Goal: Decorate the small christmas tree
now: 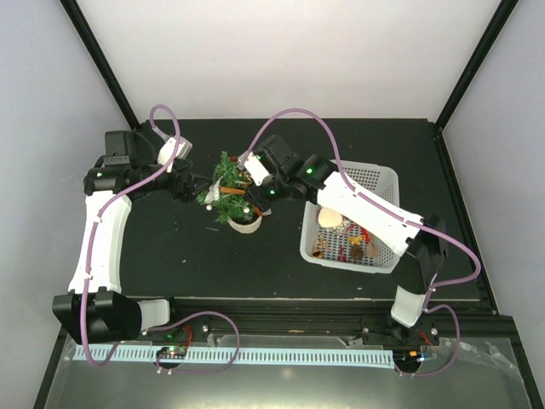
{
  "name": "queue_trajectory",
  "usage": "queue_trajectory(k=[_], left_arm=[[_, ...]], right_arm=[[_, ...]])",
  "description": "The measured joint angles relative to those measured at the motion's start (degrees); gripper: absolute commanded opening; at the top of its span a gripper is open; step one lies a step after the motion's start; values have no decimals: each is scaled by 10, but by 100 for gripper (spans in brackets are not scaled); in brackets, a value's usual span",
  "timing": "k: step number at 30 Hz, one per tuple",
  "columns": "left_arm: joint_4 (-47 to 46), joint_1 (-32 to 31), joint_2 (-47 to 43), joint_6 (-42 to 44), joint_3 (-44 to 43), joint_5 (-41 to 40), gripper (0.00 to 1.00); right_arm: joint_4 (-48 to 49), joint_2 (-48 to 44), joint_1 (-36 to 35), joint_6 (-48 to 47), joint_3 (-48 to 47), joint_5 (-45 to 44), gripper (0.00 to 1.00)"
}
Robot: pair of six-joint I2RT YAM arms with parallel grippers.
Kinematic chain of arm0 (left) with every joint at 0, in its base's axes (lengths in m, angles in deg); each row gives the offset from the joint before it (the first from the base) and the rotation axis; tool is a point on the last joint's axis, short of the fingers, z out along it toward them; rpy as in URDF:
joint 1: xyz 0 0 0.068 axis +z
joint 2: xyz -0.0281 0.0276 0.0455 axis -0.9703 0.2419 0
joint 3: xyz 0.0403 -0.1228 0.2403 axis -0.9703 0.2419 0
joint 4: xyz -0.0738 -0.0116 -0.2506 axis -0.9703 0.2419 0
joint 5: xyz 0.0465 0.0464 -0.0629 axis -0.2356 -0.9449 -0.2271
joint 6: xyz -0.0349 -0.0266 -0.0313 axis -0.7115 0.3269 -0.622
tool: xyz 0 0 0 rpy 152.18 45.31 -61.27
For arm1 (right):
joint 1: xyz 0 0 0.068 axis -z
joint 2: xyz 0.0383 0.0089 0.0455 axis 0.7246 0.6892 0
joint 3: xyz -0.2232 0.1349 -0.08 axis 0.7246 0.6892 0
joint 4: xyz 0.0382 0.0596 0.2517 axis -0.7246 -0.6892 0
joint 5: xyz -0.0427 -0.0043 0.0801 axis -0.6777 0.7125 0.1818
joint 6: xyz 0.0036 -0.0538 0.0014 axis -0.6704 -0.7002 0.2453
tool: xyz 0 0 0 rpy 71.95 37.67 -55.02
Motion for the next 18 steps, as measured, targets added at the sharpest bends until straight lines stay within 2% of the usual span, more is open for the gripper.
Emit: queue_trajectory(k=[18], left_arm=[[0,0,0,-1,0,0,99]], right_arm=[[7,-43,0,6,26,-16,35]])
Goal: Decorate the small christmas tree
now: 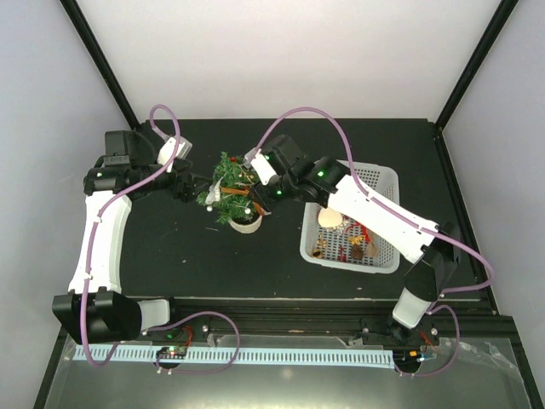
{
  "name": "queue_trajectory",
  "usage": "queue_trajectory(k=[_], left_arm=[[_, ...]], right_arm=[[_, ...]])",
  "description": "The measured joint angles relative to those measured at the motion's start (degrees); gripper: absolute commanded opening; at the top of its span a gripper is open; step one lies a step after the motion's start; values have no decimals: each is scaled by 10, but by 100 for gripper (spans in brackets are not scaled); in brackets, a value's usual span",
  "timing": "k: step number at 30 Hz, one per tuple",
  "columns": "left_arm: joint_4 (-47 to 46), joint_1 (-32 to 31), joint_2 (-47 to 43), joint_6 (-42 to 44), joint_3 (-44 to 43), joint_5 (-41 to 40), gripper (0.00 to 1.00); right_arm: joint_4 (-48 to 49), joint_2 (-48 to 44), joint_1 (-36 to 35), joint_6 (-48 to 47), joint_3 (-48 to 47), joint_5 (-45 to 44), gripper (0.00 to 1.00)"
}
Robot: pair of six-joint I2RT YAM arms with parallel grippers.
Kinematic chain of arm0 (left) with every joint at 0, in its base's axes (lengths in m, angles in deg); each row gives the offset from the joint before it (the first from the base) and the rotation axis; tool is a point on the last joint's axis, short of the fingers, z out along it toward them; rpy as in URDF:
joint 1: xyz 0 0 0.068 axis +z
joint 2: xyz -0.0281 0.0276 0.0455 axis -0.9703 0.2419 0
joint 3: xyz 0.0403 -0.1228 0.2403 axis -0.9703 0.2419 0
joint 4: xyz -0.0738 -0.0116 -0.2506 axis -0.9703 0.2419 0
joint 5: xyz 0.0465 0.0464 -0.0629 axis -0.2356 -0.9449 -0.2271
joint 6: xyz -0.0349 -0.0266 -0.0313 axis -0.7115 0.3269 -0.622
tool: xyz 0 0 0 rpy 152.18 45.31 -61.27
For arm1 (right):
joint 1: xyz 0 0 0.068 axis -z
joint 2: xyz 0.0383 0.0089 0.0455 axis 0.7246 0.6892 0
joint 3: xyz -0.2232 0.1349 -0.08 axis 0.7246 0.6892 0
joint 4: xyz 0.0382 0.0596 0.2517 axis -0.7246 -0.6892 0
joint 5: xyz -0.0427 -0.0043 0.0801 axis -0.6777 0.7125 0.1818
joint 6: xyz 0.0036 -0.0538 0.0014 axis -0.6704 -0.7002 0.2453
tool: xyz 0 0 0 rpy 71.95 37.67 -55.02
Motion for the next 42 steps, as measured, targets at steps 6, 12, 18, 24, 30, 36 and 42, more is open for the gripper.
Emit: queue_trajectory(k=[6,12,18,24,30,36,42], left_arm=[[0,0,-2,-1,0,0,99],[0,0,-11,-2,0,-3,99],[1,0,-14,-2,0,-16,99],[13,0,-19,5,0,-29,99],[45,4,-30,19,-10,-51,99],[86,20,-78,40,-10,-66,99],[135,68,-154,78,-4,-49,99]], right_arm=[[12,-17,0,6,24,-4,41],[23,-36,0,12,56,-14,44],[39,-86,0,19,92,-25,61],[70,-173,0,39,153,-67,100],[90,-274,3,69,234,-142,100],[84,-317,9,102,297,-197,100],[87,-402,30,129,367,-195,100]])
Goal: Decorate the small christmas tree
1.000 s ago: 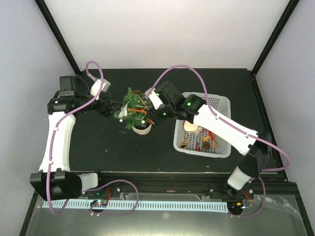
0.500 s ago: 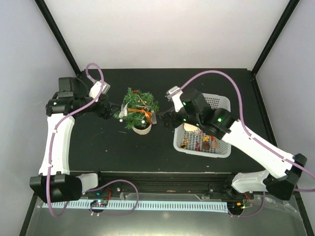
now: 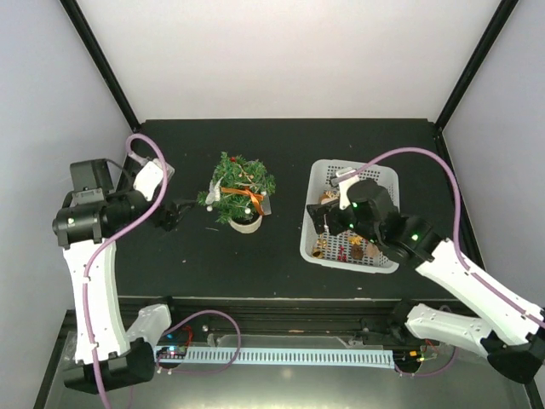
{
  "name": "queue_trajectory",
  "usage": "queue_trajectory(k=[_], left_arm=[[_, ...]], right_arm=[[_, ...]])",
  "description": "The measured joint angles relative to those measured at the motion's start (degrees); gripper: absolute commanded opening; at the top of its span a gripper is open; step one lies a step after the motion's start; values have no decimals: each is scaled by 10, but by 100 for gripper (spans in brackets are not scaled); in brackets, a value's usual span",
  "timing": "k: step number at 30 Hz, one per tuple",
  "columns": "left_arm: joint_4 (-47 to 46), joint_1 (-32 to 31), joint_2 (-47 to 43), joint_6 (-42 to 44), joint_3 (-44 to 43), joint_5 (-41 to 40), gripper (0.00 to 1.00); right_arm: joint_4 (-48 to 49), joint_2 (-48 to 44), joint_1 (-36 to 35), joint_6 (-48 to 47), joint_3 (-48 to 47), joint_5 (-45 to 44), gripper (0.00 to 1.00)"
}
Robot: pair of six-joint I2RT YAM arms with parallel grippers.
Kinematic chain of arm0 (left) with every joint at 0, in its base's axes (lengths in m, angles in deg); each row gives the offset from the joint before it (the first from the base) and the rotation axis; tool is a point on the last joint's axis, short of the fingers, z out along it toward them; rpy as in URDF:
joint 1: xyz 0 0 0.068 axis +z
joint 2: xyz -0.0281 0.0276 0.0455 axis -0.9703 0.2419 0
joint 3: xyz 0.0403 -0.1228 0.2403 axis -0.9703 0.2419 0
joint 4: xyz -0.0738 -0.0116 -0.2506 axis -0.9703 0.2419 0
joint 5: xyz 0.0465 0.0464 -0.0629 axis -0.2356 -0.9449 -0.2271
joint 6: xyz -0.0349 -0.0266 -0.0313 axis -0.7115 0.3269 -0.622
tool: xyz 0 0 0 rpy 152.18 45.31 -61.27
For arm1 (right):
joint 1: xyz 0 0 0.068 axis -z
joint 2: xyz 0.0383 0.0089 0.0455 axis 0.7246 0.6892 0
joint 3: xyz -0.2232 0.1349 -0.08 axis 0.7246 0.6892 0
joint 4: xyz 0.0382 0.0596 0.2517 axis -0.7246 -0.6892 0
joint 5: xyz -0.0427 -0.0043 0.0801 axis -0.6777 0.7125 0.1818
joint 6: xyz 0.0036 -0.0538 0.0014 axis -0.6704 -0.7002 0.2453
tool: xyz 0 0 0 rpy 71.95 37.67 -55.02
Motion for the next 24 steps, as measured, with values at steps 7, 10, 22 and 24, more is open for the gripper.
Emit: queue_trajectory(k=[7,10,22,24], left_arm=[[100,92,-8,80,0,79,99],[145,118,-11,115,6,109,99],[195,126,-97,141,36,162,99],[195,126,-96,141,36,164,99]], right_arm=[[-19,-43,21,43,8,-8,100],[-42,-72,21,57,12,-21,100],[-90,-170,21,65,17,-33,100],[-92,-173,21,65,21,-32,100]])
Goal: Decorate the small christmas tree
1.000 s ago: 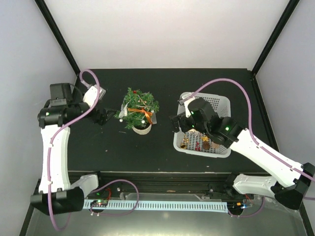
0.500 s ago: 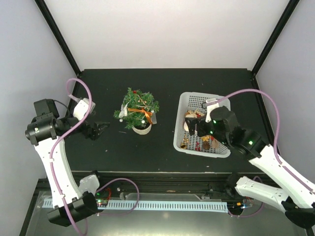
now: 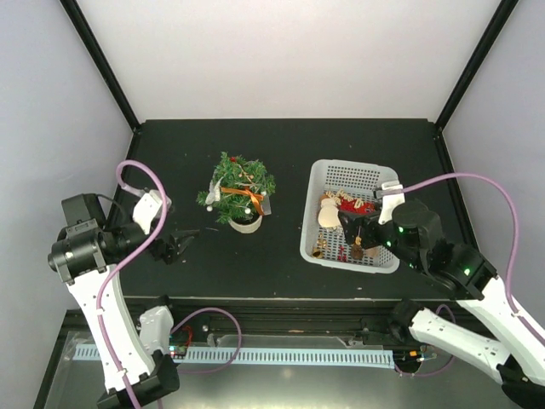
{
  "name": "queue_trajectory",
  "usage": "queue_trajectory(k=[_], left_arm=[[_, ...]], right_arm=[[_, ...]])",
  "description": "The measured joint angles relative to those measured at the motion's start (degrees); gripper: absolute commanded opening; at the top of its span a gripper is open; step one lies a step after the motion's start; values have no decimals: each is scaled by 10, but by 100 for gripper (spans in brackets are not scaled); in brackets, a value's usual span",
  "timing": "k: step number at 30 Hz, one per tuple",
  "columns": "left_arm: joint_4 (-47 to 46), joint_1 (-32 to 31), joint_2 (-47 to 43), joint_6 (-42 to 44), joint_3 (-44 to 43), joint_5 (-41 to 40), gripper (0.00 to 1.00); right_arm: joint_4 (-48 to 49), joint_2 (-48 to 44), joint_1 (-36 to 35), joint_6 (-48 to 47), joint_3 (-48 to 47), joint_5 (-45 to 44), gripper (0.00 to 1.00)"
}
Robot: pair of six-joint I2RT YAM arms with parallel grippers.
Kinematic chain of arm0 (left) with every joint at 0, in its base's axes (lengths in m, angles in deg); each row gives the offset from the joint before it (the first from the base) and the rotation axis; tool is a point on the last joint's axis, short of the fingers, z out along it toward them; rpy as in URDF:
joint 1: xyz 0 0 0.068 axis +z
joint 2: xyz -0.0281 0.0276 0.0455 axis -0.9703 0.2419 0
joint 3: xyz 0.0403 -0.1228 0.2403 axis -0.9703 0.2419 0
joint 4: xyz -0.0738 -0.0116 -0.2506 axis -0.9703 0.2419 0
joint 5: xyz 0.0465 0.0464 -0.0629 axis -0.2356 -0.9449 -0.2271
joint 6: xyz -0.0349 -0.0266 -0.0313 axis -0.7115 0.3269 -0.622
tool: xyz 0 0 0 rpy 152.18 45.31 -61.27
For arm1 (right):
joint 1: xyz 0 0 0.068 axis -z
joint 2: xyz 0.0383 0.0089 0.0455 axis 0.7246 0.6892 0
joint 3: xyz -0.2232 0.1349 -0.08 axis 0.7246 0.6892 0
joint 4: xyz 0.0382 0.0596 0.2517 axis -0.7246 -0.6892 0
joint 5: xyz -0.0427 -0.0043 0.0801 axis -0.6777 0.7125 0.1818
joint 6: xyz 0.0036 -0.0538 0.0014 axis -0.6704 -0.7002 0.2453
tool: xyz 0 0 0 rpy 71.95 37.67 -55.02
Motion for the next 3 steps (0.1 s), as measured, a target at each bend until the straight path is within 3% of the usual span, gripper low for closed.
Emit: queue_trajectory(k=[3], left_arm=[[0,0,-2,0,0,5,99]], right_arm=[[-2,-3,0,1,10,2,100]])
